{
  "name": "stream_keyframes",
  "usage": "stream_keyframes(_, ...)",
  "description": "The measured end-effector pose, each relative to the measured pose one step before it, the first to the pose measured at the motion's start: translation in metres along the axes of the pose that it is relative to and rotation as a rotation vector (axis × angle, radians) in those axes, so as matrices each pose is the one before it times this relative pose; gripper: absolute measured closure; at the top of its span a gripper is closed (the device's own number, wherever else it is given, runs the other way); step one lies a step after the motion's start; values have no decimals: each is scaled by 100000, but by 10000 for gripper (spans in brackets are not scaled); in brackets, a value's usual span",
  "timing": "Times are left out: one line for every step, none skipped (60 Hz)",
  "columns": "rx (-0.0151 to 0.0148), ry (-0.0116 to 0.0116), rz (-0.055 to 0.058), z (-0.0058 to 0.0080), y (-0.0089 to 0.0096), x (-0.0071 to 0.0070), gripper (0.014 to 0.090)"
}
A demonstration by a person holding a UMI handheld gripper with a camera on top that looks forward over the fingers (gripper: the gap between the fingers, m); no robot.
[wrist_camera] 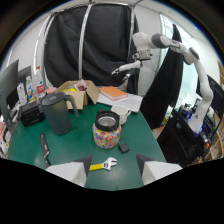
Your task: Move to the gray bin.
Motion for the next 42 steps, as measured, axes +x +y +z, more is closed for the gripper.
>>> stream_keyframes(-169,-191,-77,-34,42,-112,200)
stream_keyframes(-187,-153,-178,-35,74,-92,200)
stream_keyframes(-203,-248,-150,-59,75,-121,200)
stream_keyframes(-201,-374,-153,-78,97,-143,200)
stream_keyframes(-240,-384,-142,-86,120,-156,200)
stream_keyframes(-197,-324,-98,-105,134,-203,201)
stream_keyframes(-160,-251,-86,-102,147,-154,200)
stream_keyframes(-134,-229,-108,-74,154,-176,202)
stream_keyframes(-105,-275,-79,-100,144,-192,200)
stream_keyframes(13,-363,-99,-60,119,-226,200)
stream_keyframes(178,-266,-264,-85,83,-187,198)
stream_keyframes(189,-397,-149,-68,63,-297,198)
stream_keyframes(301,-332,-134,-7,31,-271,199)
stream_keyframes(304,-320,-117,-14,31,-276,200)
stream_keyframes(385,-340,-166,-18,-20,-275,199)
stream_keyframes(450,-363,-205,-8,-29,-319,199)
stream_keyframes(459,-408,-188,8,-28,-300,197)
stream_keyframes(480,-466,-109,13,-77,-293,199)
stream_keyframes(422,-471,-17,28,-70,-352,198)
stream_keyframes(409,-537,-108,52,-72,-398,198)
stream_keyframes(341,-600,-122,99,-111,-401,198)
stream_keyframes(348,-676,-185,107,-126,-453,199)
stream_keyframes(358,-795,-199,132,-112,-488,199)
stream_keyframes(343,-878,-195,125,-115,-530,198)
stream_keyframes(313,-838,-83,145,-153,-498,198)
stream_keyframes(204,-763,-108,154,-105,-514,198)
stream_keyframes(158,-683,-170,189,-111,-487,239)
stream_keyframes(103,-632,-249,209,-125,-486,200)
stream_keyframes(158,-612,-306,238,-118,-471,200)
stream_keyframes(243,-544,-194,222,-142,-434,197)
stream_keyframes(196,-521,-221,208,-167,-409,196)
stream_keyframes(172,-592,-227,249,-132,-428,199)
stream_keyframes(117,-643,-197,229,-132,-435,200)
stream_keyframes(46,-712,-192,270,-110,-451,198)
stream_keyframes(182,-711,-146,288,-109,-437,198)
stream_keyframes(182,-599,-82,293,-142,-395,197)
stream_keyframes(66,-421,34,241,-135,-397,197)
stream_keyframes(160,-437,11,280,-147,-314,199)
stream_keyframes(305,-596,25,285,-137,-344,199)
stream_keyframes(189,-610,7,286,-167,-341,198)
stream_keyframes(197,-684,-48,271,-127,-393,196)
stream_keyframes(153,-504,28,304,-154,-372,196)
